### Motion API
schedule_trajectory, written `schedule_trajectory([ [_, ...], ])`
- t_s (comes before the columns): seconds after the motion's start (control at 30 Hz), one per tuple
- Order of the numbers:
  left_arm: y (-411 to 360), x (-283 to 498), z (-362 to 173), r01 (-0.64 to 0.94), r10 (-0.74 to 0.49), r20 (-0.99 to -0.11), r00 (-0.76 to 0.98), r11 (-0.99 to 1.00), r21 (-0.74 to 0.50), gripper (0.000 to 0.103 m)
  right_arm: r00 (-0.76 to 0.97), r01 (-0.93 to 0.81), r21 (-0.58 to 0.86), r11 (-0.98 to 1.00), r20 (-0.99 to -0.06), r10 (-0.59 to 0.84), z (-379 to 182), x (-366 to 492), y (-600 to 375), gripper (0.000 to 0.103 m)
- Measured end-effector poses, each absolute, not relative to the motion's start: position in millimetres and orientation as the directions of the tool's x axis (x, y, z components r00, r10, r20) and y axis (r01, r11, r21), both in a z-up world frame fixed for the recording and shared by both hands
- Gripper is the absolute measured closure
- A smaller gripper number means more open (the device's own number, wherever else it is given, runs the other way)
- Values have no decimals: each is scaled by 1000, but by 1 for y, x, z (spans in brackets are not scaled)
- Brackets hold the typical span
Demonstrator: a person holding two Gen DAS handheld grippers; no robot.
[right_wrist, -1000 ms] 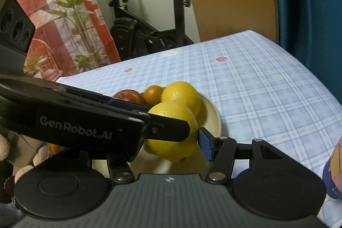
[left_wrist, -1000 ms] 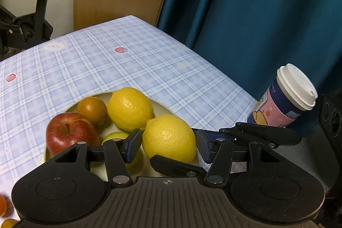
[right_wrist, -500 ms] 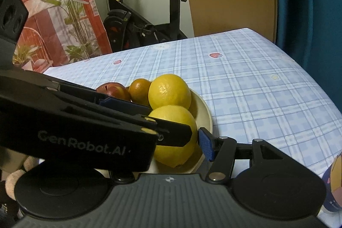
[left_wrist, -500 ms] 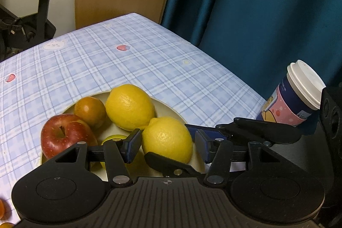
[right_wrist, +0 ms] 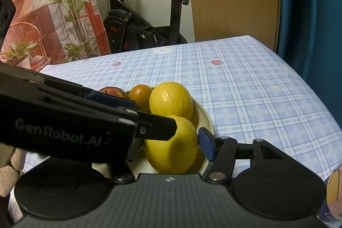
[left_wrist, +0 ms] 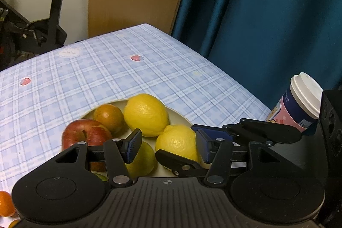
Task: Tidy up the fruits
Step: 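Lower the lemon onto the plate and open the left gripper, then move the left gripper back to the dark purple mangosteen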
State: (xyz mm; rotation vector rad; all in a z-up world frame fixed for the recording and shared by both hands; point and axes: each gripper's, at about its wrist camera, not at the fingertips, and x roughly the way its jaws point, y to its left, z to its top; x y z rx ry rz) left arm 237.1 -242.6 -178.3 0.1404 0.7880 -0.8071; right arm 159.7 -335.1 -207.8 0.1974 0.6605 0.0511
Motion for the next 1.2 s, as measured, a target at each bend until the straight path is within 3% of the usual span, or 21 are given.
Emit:
schedule_trajectory([
  [0.57, -189, 235, -143, 633, -567, -628, 533, 760, -148, 45, 820, -47, 171, 984, -556, 136, -178, 166, -319, 43],
  [1.2, -60, 234, -108, 456, -439, -567, 697, 882, -123, 44, 821, -184, 187, 965, -510, 255, -160, 197, -260, 43],
])
